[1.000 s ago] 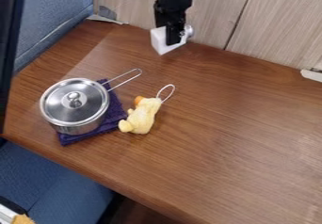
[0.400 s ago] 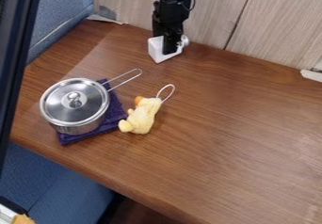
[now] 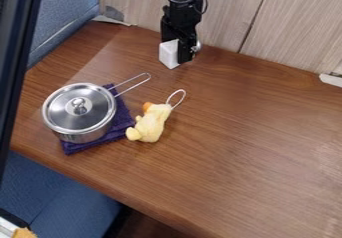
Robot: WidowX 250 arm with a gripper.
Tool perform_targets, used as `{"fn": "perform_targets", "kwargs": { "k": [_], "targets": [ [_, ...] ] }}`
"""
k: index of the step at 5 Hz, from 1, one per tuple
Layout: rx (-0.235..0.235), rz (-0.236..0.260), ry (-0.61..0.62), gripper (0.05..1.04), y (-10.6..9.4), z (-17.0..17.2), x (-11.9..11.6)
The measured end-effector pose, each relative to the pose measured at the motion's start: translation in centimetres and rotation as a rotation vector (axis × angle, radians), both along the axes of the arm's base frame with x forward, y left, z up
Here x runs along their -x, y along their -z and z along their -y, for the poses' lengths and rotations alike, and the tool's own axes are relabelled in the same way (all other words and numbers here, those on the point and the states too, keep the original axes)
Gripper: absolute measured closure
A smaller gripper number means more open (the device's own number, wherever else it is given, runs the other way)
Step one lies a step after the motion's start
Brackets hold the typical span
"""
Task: Move the white object to top left side on the table
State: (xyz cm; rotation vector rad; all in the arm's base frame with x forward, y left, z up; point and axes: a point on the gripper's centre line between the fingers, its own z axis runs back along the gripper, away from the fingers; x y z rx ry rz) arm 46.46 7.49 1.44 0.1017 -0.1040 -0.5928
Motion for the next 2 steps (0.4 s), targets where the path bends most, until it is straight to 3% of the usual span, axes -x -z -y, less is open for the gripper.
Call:
{"fn": "perform_targets", "kwargs": {
  "k": [1,2],
  "targets": [
    [-0.010,-0.013,-0.002,0.083,0.0,-0.1,0.3],
    [-0.015,0.039,-0.010,0.083,-2.8,-0.1,0.3]
  ]
}}
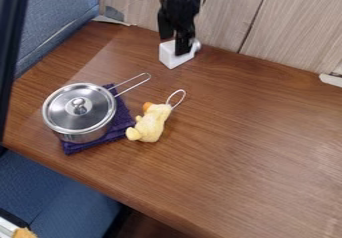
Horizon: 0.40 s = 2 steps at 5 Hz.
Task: Move the white object to top left side on the table
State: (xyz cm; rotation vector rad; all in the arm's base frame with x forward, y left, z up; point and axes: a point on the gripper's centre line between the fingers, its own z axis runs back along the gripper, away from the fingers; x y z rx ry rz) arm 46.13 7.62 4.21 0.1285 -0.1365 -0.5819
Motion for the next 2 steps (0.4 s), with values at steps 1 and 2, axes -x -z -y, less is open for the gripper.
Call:
{"fn": "perform_targets", "kwargs": {
  "k": [1,2],
  "targets": [
    [0.021,0.053,-0.010,0.083,-2.7,0.3,0.4],
    [0.047,0.121,-0.031,0.083,-5.8,-0.3,1.3]
  ]
}}
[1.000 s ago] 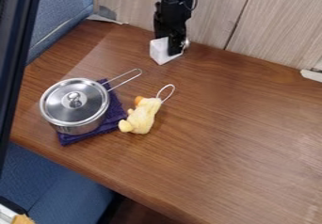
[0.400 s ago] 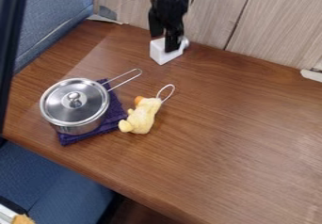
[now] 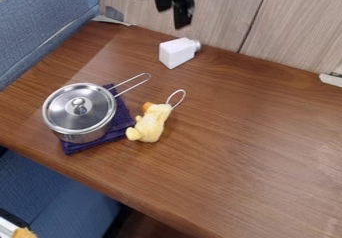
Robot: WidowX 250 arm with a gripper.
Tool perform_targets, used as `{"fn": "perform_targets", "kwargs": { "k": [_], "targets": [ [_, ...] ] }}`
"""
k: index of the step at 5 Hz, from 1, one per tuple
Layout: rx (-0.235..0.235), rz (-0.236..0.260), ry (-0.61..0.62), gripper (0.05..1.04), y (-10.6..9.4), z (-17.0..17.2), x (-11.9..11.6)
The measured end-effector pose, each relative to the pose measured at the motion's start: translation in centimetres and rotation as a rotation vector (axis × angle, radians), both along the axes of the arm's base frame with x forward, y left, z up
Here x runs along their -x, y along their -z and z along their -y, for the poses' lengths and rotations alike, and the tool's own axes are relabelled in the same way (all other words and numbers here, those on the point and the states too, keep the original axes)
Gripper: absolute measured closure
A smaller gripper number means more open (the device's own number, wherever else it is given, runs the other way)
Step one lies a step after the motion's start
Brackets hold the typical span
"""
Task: Move the white object to top left side on the table
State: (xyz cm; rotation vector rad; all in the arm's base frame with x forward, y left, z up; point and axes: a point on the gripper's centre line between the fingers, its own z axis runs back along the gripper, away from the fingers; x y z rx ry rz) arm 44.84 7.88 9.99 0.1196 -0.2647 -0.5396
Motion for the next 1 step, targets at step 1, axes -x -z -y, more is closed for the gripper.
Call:
{"fn": "perform_targets", "kwargs": {
  "k": [1],
  "targets": [
    [0.004,0.005,-0.010,0.083,-0.20,-0.34,0.10]
  ]
}}
